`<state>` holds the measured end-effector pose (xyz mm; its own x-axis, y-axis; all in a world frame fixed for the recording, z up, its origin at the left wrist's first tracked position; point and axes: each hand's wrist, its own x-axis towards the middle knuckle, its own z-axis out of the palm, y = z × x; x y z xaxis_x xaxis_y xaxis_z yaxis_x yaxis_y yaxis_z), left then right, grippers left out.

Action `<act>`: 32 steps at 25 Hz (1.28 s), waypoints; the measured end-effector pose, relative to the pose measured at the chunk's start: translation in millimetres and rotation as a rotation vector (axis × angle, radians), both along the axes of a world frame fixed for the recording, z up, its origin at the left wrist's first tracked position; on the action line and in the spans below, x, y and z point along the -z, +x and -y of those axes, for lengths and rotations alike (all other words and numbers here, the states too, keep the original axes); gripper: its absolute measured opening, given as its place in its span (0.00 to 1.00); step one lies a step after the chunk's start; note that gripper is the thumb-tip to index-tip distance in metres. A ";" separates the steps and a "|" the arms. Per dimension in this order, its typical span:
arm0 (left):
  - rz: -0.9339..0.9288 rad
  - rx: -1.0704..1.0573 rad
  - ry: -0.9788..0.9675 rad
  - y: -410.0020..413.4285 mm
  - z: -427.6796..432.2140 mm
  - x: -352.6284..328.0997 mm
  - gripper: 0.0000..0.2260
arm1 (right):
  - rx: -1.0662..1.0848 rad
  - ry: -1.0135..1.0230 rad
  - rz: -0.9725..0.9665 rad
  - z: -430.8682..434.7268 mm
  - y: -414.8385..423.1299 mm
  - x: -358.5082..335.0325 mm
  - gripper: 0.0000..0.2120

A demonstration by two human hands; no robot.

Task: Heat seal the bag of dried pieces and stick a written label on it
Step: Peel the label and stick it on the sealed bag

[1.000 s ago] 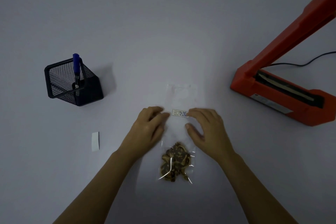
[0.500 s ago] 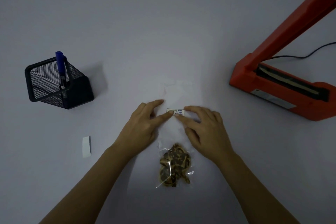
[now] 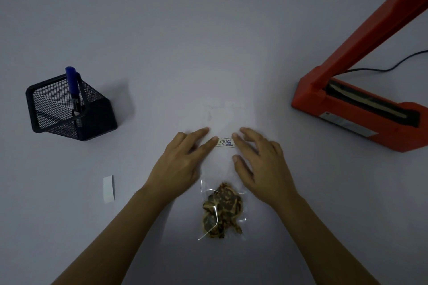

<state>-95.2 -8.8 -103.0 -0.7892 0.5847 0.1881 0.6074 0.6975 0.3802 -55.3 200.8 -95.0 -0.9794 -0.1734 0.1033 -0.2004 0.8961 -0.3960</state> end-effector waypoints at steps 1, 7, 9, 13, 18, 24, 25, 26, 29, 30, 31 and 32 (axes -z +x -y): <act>-0.003 -0.002 -0.005 0.0 -0.3 0.4 0.21 | -0.002 -0.001 -0.002 0.2 0.0 0.1 0.21; 0.000 0.002 -0.018 0.9 0.3 2.5 0.25 | -0.015 0.022 0.005 0.0 0.9 0.0 0.20; 0.000 0.011 -0.023 1.0 0.5 2.2 0.25 | -0.015 0.031 0.005 -0.1 0.8 -0.1 0.20; -0.014 0.021 -0.032 1.3 1.4 1.5 0.24 | -0.023 0.047 -0.008 0.8 1.7 -0.5 0.20; -0.036 0.008 -0.019 2.2 0.3 1.7 0.23 | 0.000 0.029 0.000 0.8 0.9 -0.2 0.20; -0.060 0.001 -0.031 1.0 -1.5 4.1 0.24 | 0.005 0.030 0.002 0.2 1.0 0.8 0.21; -0.055 -0.004 -0.039 1.0 -1.5 3.9 0.23 | 0.003 0.033 0.001 0.2 0.4 0.3 0.22; -0.044 -0.005 -0.047 0.7 -1.5 3.2 0.22 | 0.001 0.038 0.001 0.5 0.1 0.2 0.21; 0.016 -0.010 -0.041 -0.1 -2.5 -2.8 0.23 | -0.001 0.012 0.010 0.9 1.6 0.5 0.23; 0.055 -0.024 -0.007 -0.3 -2.9 -5.4 0.24 | 0.015 -0.045 0.019 1.0 1.5 -0.2 0.23; 0.119 -0.061 0.051 0.7 -3.0 -9.6 0.26 | 0.042 -0.122 0.023 0.7 2.2 -1.5 0.23; 0.202 -0.130 0.128 3.9 -1.6 -16.1 0.28 | 0.077 -0.202 0.011 0.4 5.5 -5.1 0.21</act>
<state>-91.3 -7.2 -86.9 -0.8850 0.4577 0.0852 0.4190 0.7032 0.5745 -49.8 200.4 -89.8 -0.9902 -0.0750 0.1180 -0.1294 0.8109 -0.5707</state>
